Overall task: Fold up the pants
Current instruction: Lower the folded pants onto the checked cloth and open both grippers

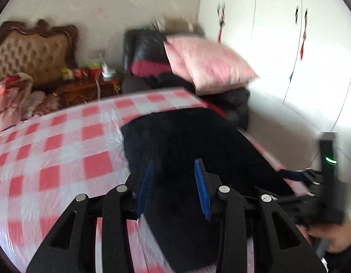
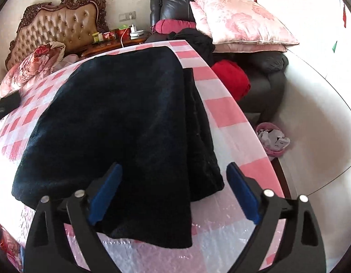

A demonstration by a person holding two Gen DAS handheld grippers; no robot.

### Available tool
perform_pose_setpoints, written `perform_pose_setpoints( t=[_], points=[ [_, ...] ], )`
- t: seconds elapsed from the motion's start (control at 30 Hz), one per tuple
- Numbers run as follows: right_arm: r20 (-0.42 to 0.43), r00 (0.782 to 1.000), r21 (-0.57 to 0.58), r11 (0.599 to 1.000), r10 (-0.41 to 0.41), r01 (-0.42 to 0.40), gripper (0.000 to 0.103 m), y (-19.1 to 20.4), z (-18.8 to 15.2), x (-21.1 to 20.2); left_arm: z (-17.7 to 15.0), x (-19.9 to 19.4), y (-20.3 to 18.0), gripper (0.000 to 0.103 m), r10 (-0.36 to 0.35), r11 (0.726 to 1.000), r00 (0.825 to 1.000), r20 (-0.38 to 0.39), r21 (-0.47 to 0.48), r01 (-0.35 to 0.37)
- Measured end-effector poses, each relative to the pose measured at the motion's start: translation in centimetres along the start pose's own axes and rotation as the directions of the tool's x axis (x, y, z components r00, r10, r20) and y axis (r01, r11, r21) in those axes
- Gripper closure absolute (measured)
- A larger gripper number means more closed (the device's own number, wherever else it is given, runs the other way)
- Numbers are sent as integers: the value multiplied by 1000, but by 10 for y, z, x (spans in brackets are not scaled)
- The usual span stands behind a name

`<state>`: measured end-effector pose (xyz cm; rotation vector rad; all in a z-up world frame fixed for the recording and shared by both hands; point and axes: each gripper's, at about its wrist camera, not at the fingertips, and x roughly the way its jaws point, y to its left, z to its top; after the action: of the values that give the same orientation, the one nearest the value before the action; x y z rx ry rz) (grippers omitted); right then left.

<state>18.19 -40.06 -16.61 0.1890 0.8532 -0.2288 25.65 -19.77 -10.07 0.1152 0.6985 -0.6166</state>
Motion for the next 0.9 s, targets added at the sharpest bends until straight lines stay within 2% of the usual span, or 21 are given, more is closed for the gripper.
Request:
perform_pose_setpoints(
  t=[0.03,0.07,0.1,0.17,0.23,0.33,0.4,0.47,0.57,0.63,0.77,0.83,0.9],
  points=[
    [-1,1000,4,1000,-1,1,9,0,-2,-1,1,32,4,70,11,1000,992,-128,7,-10],
    [-2,1000,8,1000,-2,2,8,-1,-1,0,-3,50,6,69,26,1000,978,-206,5,-25],
    [-2,1000,8,1000,-1,1,7,-1,0,1,-9,61,5,69,37,999,970,-240,10,-35],
    [-3,1000,12,1000,-2,2,6,-2,-1,3,-14,53,-5,69,80,995,979,-186,66,-69],
    [-5,1000,17,1000,-3,3,6,-3,-1,0,-17,37,-7,69,93,996,984,-151,31,-89],
    [7,999,5,999,-39,39,6,1,4,-10,-32,0,-21,67,99,995,994,-54,27,-98],
    [33,998,8,998,-58,57,6,3,7,-21,-50,-7,-28,64,90,996,993,-75,16,-89],
    [73,996,17,999,-53,52,6,7,10,-35,-59,-11,-29,63,110,994,990,-83,21,-109],
    [112,992,0,999,-52,53,6,17,12,-52,-55,-18,-23,63,81,997,992,-96,-11,-82],
    [119,991,-36,998,-55,60,6,27,10,-57,-54,-31,-20,61,60,997,996,-73,-46,-64],
    [77,995,-58,996,-62,67,6,36,3,-51,-55,-55,-25,52,84,995,996,-41,-52,-86],
    [41,996,-70,994,-81,84,6,38,-2,-45,-54,-65,-26,40,86,995,996,-20,-57,-87],
    [27,996,-67,994,-85,87,6,37,-4,-41,-53,-74,-28,32,99,994,995,-4,-53,-99]
  ],
)
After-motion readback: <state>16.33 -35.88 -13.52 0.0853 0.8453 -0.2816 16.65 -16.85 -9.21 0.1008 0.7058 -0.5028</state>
